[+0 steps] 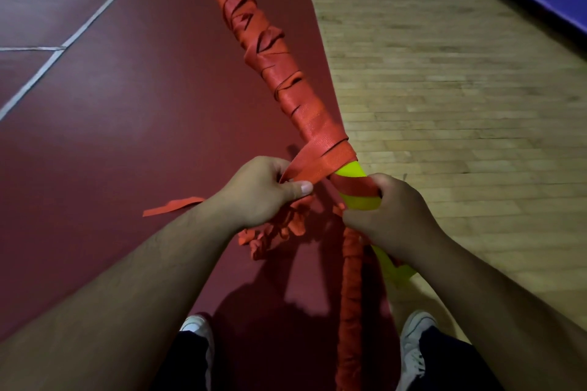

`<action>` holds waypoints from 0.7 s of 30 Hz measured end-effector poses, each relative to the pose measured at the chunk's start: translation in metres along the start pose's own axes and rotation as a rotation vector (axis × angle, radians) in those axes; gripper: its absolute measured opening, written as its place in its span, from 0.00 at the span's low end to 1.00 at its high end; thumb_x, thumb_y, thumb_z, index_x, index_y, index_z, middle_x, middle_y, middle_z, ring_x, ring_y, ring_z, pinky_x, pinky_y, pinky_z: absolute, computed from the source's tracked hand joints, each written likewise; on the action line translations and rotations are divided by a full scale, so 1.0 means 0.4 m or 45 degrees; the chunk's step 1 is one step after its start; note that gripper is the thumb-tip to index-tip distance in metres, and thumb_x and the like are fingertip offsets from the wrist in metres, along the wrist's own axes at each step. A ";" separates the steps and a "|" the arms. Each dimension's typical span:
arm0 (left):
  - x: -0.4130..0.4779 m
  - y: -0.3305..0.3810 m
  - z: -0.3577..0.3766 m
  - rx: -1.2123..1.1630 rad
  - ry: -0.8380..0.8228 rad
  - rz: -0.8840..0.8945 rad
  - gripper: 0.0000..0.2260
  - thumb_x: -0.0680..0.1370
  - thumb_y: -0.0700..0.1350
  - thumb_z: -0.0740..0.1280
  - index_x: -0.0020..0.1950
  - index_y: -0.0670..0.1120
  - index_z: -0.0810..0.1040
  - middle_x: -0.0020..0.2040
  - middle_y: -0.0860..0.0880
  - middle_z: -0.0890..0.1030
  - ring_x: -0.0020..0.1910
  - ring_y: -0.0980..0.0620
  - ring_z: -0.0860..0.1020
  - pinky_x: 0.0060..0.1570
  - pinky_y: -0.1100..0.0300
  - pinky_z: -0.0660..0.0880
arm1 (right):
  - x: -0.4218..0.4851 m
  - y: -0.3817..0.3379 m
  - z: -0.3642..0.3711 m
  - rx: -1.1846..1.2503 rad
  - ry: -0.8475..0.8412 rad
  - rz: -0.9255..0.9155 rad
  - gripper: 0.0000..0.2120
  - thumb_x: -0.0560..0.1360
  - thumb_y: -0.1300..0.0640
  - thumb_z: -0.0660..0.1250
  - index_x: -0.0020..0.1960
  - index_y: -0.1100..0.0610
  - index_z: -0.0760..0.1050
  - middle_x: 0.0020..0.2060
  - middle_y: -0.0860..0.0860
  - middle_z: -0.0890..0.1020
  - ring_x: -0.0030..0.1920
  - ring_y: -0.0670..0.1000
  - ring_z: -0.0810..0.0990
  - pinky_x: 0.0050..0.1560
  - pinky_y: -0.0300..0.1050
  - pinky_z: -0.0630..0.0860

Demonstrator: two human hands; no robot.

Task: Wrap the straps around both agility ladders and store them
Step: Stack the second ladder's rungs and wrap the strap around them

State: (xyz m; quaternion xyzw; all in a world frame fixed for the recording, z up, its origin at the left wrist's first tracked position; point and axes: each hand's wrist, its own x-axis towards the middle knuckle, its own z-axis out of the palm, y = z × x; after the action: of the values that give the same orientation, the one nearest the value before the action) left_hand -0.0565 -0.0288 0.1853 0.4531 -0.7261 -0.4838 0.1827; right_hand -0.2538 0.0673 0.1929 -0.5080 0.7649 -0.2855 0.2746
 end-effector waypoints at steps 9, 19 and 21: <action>-0.026 0.036 0.018 -0.418 0.072 0.040 0.19 0.84 0.52 0.58 0.39 0.45 0.79 0.31 0.50 0.80 0.25 0.55 0.76 0.28 0.62 0.71 | -0.010 -0.025 -0.016 0.221 -0.178 0.003 0.12 0.63 0.55 0.77 0.45 0.54 0.80 0.35 0.53 0.85 0.35 0.53 0.83 0.39 0.50 0.80; -0.029 0.055 0.002 -0.766 -0.115 0.326 0.29 0.72 0.56 0.69 0.66 0.39 0.73 0.48 0.49 0.84 0.44 0.53 0.83 0.43 0.64 0.78 | -0.038 -0.042 -0.037 0.862 -0.780 0.080 0.18 0.63 0.54 0.74 0.49 0.62 0.76 0.32 0.62 0.77 0.26 0.57 0.76 0.28 0.45 0.75; -0.023 0.053 0.003 -0.764 -0.033 0.379 0.35 0.67 0.60 0.75 0.63 0.38 0.74 0.48 0.43 0.84 0.46 0.48 0.82 0.46 0.57 0.78 | -0.034 -0.040 -0.040 0.854 -0.841 0.051 0.15 0.65 0.53 0.73 0.48 0.60 0.77 0.32 0.61 0.78 0.26 0.55 0.78 0.29 0.44 0.74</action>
State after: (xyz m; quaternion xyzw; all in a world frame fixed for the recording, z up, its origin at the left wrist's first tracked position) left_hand -0.0626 -0.0180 0.2047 0.2621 -0.6118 -0.6496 0.3674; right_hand -0.2508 0.0775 0.2172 -0.4398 0.5117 -0.3345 0.6579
